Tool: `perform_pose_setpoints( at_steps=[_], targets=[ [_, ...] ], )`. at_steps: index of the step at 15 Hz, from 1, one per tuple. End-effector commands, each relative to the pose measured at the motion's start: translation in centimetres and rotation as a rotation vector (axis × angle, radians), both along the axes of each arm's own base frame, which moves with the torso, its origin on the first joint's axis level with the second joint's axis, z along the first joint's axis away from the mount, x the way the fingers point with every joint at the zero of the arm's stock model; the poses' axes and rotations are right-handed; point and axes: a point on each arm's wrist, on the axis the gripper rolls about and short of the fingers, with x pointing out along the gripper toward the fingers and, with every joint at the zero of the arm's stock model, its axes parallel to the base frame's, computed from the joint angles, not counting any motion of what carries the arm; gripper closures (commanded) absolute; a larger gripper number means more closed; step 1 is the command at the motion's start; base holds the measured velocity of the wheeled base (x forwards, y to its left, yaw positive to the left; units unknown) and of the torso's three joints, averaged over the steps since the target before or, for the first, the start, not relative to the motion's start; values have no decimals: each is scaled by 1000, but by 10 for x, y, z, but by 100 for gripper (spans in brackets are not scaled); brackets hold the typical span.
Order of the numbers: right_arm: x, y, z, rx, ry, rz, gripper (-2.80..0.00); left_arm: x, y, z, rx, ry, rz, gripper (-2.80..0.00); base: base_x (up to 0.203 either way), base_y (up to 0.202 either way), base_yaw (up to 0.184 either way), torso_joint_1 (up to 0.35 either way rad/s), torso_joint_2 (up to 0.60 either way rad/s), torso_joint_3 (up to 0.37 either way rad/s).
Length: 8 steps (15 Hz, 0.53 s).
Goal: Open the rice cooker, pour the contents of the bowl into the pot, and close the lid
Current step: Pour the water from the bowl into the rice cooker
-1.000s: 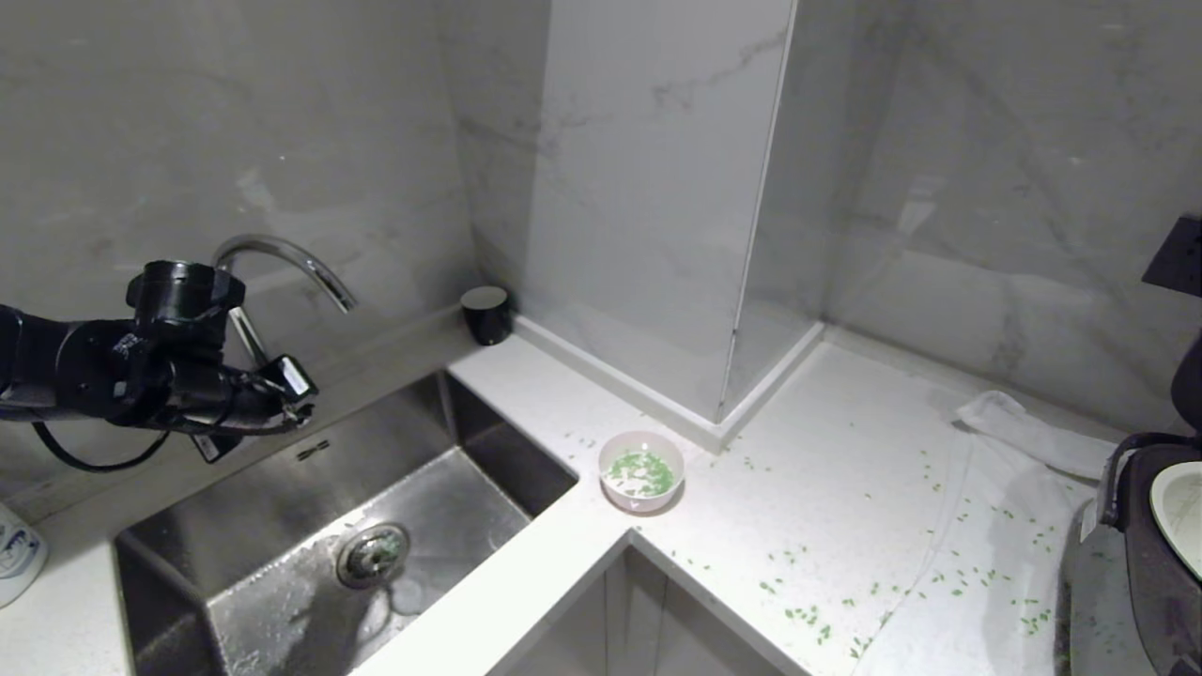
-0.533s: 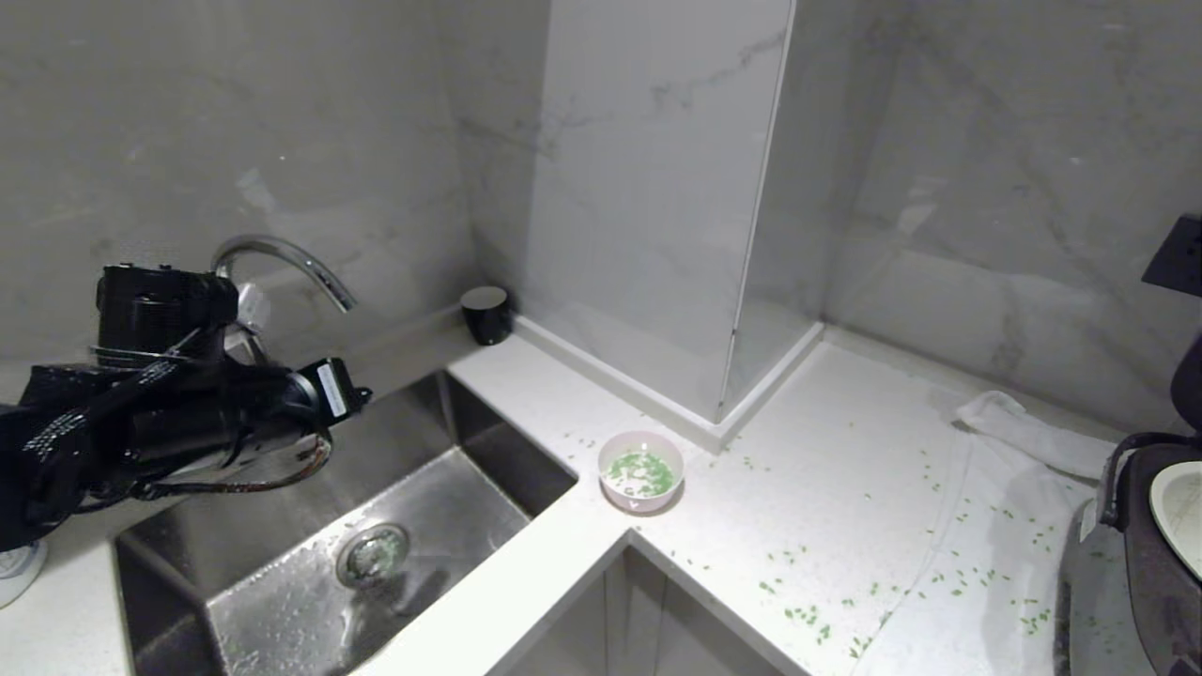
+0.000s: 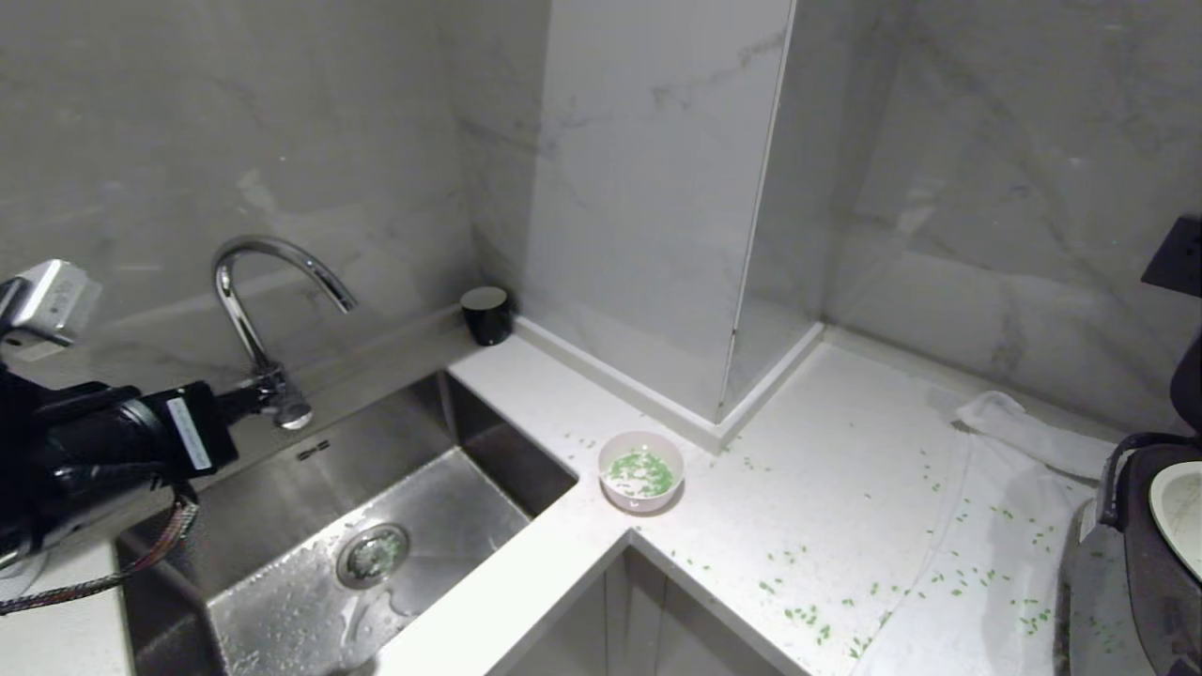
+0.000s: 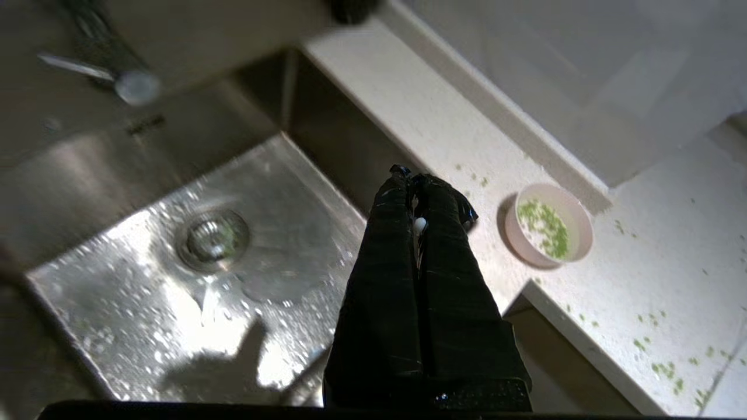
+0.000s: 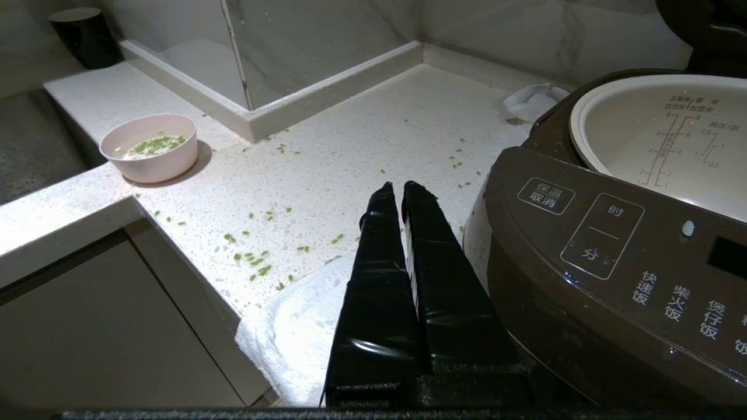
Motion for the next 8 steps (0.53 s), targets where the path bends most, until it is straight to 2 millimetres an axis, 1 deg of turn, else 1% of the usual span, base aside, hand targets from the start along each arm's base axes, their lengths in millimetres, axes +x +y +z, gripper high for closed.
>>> perform_pose_setpoints(
  at_steps=[1,2,4,6,8],
  targets=[
    [0,0,0,0,2,1,0,-57,12,20,-13,-197,17,0,0,0,0,0,0,0],
    [0,0,-1,0,2,1,0,-77,15,22,-8,-260,6,0,0,0,0,0,0,0],
    [0,0,0,0,2,1,0,-112,22,15,27,-362,-16,0,0,0,0,0,0,0],
    [0,0,0,0,2,1,0,-140,28,6,98,-453,-5,0,0,0,0,0,0,0],
    [0,0,-1,0,2,1,0,-165,33,-2,171,-509,45,0,0,0,0,0,0,0]
  ],
)
